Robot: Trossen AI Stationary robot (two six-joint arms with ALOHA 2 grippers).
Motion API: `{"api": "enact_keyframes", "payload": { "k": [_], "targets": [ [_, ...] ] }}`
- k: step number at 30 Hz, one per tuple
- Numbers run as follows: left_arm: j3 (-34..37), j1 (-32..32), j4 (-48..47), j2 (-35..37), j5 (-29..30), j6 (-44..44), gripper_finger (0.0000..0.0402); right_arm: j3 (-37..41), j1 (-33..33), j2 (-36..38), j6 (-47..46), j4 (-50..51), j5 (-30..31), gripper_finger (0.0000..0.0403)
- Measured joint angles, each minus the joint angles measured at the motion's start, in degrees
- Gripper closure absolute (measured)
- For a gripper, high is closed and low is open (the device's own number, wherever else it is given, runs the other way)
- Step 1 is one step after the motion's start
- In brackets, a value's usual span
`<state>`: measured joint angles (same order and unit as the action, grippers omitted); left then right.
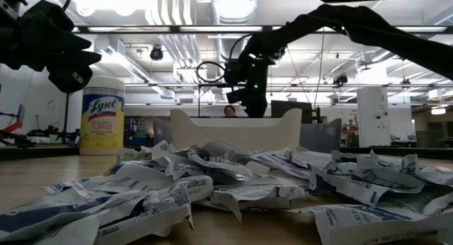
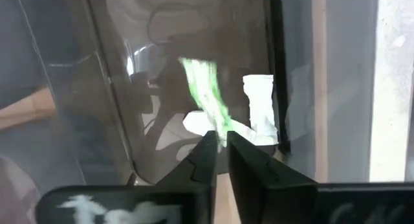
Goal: Pick & Place First Aid Supplies
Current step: Put the green bandage into the top black bin
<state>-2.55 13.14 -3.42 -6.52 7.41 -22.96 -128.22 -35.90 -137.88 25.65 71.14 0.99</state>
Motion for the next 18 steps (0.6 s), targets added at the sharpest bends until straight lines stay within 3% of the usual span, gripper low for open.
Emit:
{"api": "enact_keyframes", "payload": {
  "k": [6,11,18],
  "targets": [
    [0.0,0.0,0.0,0.0,0.0,0.0,0.0287,0.2,0.0,0.3,0.9,0.2,0.4,0.0321],
    [0.0,0.0,0.0,0.0,0.0,0.0,0.0287,0.3,0.3,4.9,-4.2,3.8,-0.5,0.0313],
    [0.0,0.0,0.0,0.0,0.0,0.0,0.0287,1.2,2.5,17.7,-9.1,10.0,-16.7,0.0330]
  ]
}}
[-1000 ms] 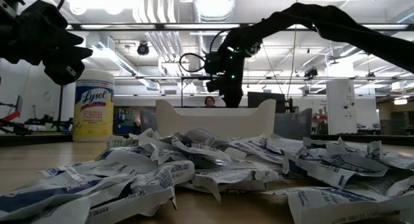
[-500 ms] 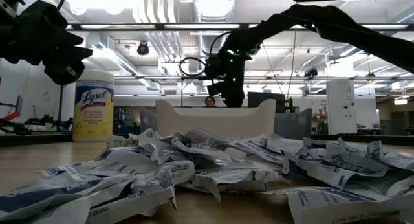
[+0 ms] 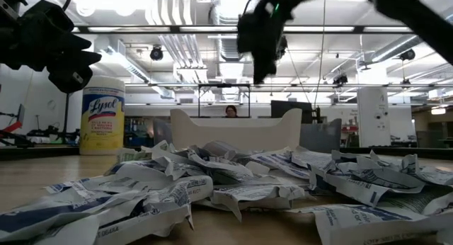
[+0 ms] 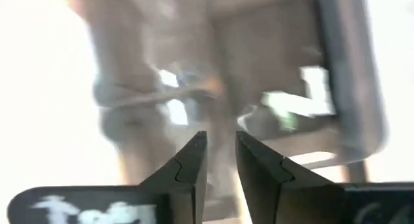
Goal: Pick & Place First Aid Supplies
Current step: Put the green bandage into the top black bin
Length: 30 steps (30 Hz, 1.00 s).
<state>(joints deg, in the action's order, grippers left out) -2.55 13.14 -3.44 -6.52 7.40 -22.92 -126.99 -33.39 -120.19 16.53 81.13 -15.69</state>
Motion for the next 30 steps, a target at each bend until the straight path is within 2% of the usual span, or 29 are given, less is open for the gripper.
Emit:
{"api": "enact_keyframes", "payload": {
  "k": [3,9,14,23,30],
  "targets": [
    [0.0,0.0,0.0,0.0,0.0,0.0,0.0287,1.4,2.0,6.9,-3.2,0.1,-5.0,0.0336],
    [0.0,0.0,0.0,0.0,0.0,0.0,0.0287,6.5,8.4,20.4,-10.0,-0.7,-5.4,0.0344],
    [0.0,0.0,0.0,0.0,0.0,0.0,0.0287,14.6,14.6,30.9,-20.1,-4.4,-5.0,0.0344],
    [0.0,0.0,0.0,0.0,0.0,0.0,0.0287,33.5,32.8,44.9,-37.8,-16.5,7.5,0.0344],
    [0.0,0.0,0.0,0.0,0.0,0.0,0.0287,46.7,45.9,47.1,-47.2,-30.6,12.8,0.0344]
  ]
}}
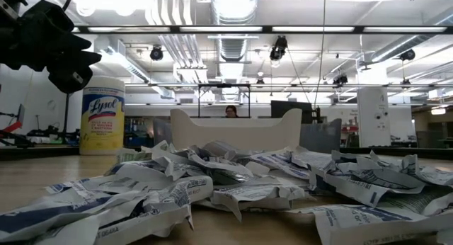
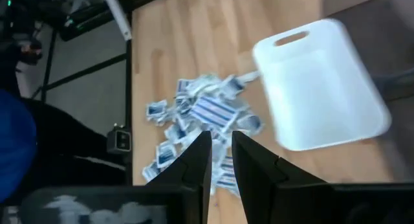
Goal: Pick & Place First Aid Supplies
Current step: Put the green bandage into the top black bin
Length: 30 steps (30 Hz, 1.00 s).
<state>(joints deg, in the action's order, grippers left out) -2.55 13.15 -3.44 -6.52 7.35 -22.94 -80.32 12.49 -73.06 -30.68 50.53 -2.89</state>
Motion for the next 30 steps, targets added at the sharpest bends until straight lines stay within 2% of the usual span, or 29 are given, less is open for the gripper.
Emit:
{"api": "enact_keyframes", "payload": {
  "k": [5,13,19,30],
  "targets": [
    [0.0,0.0,0.0,0.0,0.0,0.0,0.0287,7.0,5.5,-2.3,-5.1,-7.3,3.0,0.0344],
    [0.0,0.0,0.0,0.0,0.0,0.0,0.0287,12.9,8.5,-9.3,-8.8,-15.9,3.1,0.0344],
    [0.0,0.0,0.0,0.0,0.0,0.0,0.0287,14.2,8.6,-15.3,-8.5,-20.1,2.9,0.0344],
    [0.0,0.0,0.0,0.0,0.0,0.0,0.0287,13.2,8.6,-25.3,-7.9,-19.8,2.9,0.0344]
  ]
}}
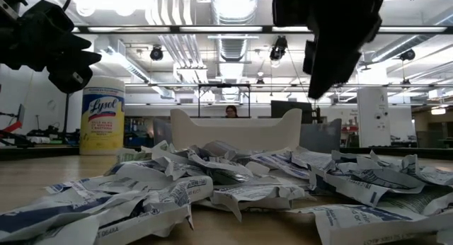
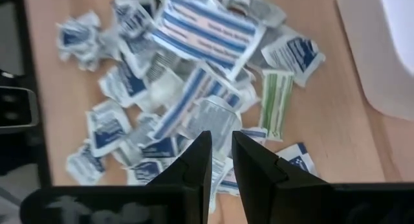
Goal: Pick & Place First Aid Supplies
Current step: Put the green bandage into the top black bin
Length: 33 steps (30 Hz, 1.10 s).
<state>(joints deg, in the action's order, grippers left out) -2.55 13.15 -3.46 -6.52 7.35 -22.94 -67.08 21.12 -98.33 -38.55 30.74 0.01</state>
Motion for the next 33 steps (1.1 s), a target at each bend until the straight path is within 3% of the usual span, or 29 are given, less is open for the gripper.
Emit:
{"api": "enact_keyframes", "payload": {
  "k": [13,23,33],
  "targets": [
    [0.0,0.0,0.0,0.0,0.0,0.0,0.0287,0.7,-1.0,-5.5,-0.9,0.4,1.3,0.0343],
    [0.0,0.0,0.0,0.0,0.0,0.0,0.0287,1.8,-1.8,-5.7,-0.1,0.4,1.7,0.0302],
    [0.0,0.0,0.0,0.0,0.0,0.0,0.0287,3.6,-1.9,-5.7,-0.4,-0.2,1.7,0.0294]
  ]
}}
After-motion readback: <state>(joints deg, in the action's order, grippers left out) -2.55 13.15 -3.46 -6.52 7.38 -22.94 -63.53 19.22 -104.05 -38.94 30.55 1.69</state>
